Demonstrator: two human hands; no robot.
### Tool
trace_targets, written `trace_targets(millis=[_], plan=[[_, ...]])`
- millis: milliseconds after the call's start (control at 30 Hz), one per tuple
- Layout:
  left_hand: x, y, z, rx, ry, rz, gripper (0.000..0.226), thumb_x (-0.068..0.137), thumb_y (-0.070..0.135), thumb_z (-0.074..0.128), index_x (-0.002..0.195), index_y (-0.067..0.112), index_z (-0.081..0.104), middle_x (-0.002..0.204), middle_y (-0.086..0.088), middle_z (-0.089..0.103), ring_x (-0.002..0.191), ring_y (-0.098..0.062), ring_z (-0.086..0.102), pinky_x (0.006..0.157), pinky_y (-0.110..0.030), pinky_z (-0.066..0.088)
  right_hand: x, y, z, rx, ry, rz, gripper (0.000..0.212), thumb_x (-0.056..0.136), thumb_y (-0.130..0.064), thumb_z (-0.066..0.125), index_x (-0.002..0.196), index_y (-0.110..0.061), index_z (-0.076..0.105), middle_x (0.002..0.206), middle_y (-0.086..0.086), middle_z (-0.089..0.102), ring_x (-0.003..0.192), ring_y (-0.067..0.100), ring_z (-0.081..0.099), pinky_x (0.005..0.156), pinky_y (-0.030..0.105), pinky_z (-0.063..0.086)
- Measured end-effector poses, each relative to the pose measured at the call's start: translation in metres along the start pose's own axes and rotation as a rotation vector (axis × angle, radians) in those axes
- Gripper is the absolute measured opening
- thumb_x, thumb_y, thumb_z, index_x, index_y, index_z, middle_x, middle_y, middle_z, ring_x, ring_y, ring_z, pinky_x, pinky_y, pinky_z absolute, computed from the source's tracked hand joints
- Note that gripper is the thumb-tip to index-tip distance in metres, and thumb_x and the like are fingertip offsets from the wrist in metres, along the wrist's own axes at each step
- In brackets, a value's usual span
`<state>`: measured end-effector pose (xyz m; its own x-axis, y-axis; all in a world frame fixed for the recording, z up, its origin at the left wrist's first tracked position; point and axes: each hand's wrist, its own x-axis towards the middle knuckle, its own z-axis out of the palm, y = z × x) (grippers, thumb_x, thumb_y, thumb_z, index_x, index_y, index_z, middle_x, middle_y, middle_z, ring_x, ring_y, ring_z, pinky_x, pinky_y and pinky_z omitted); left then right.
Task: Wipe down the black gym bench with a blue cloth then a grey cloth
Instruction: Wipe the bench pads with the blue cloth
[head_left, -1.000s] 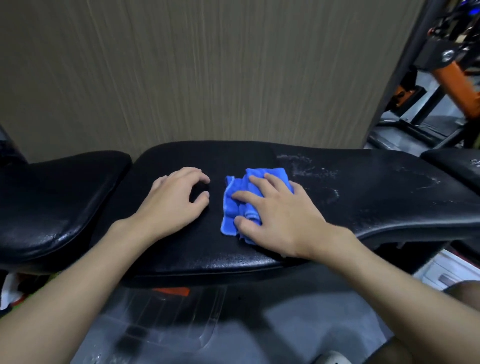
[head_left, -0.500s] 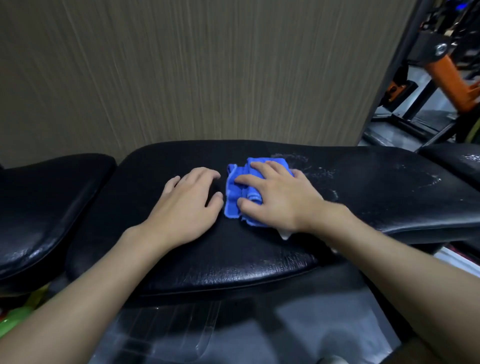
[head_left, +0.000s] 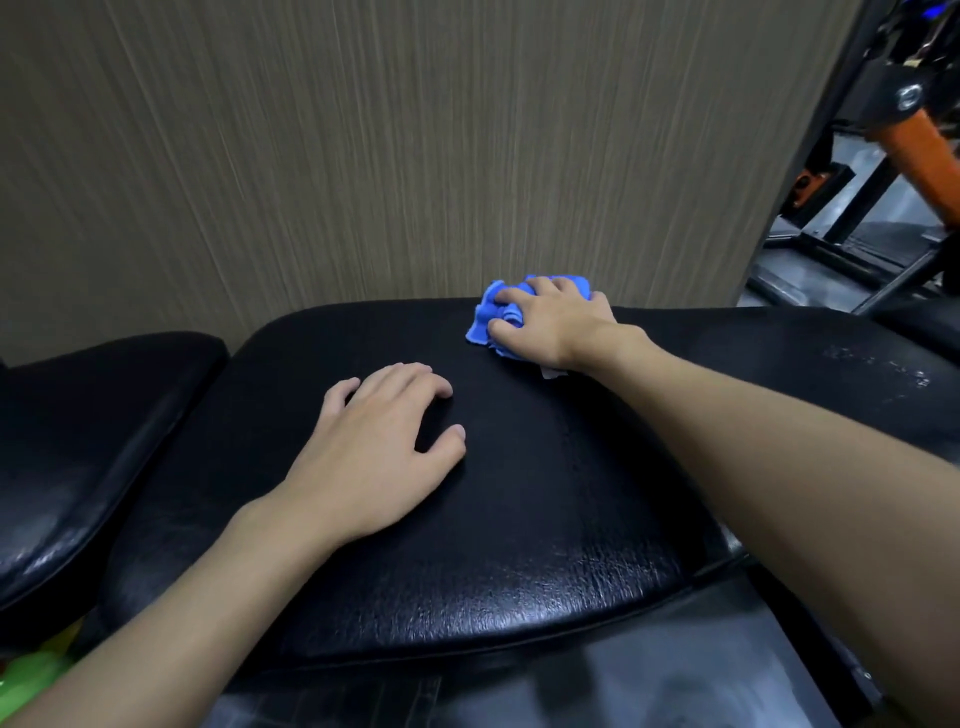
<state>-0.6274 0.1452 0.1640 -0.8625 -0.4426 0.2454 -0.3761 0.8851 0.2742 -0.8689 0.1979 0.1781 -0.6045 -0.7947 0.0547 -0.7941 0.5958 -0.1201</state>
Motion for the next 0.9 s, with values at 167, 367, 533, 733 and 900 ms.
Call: trace_targets(millis=[167, 367, 533, 733, 900], plan=[[-0.002, 0.004, -0.003, 0.031, -0.038, -0.002, 0.043, 0.094, 0.054, 0.031, 0.131, 0.034, 0.044, 0.147, 0.017, 0.035, 0.143, -0.004, 0.019, 0.118, -0.040, 0.011, -0.049, -0.001, -0.001, -0.024, 0.018, -0.081, 0.057, 0.090, -0.061, 0.029, 0.144, -0.044, 0.034, 0.156, -0.001, 0.029, 0.146, 0.023, 0.017, 0.112, 0.054, 0.019], [-0.005, 0.008, -0.004, 0.040, -0.092, -0.026, 0.045, 0.098, 0.047, 0.032, 0.139, 0.030, 0.039, 0.155, 0.011, 0.028, 0.146, -0.008, 0.014, 0.120, -0.040, 0.007, -0.151, -0.009, -0.008, -0.052, 0.040, -0.143, 0.058, 0.092, -0.064, 0.029, 0.146, -0.044, 0.031, 0.162, -0.001, 0.019, 0.149, 0.023, 0.009, 0.116, 0.053, 0.015], [0.002, 0.014, -0.009, 0.033, -0.156, -0.036, 0.040, 0.098, 0.038, 0.039, 0.138, 0.030, 0.041, 0.150, 0.013, 0.032, 0.143, -0.007, 0.019, 0.118, -0.050, 0.009, -0.222, -0.008, -0.005, -0.022, 0.121, -0.196, 0.062, 0.086, -0.066, 0.027, 0.140, -0.041, 0.045, 0.156, 0.002, 0.038, 0.147, 0.028, 0.024, 0.113, 0.053, 0.023], [0.027, 0.037, 0.001, -0.092, -0.121, 0.019, 0.034, 0.099, 0.027, 0.037, 0.130, 0.031, 0.048, 0.142, 0.017, 0.042, 0.134, -0.004, 0.034, 0.116, -0.051, 0.017, -0.222, -0.001, -0.007, 0.009, 0.082, -0.204, 0.066, 0.082, -0.069, 0.023, 0.140, -0.045, 0.042, 0.156, -0.003, 0.035, 0.147, 0.023, 0.022, 0.112, 0.050, 0.024], [0.026, 0.033, 0.014, -0.052, -0.063, 0.018, 0.035, 0.100, 0.028, 0.033, 0.132, 0.030, 0.047, 0.145, 0.015, 0.039, 0.139, -0.002, 0.026, 0.118, -0.049, 0.010, -0.169, 0.014, -0.015, -0.005, 0.042, -0.143, 0.061, 0.088, -0.067, 0.030, 0.145, -0.046, 0.032, 0.160, -0.006, 0.022, 0.147, 0.017, 0.013, 0.114, 0.048, 0.020]])
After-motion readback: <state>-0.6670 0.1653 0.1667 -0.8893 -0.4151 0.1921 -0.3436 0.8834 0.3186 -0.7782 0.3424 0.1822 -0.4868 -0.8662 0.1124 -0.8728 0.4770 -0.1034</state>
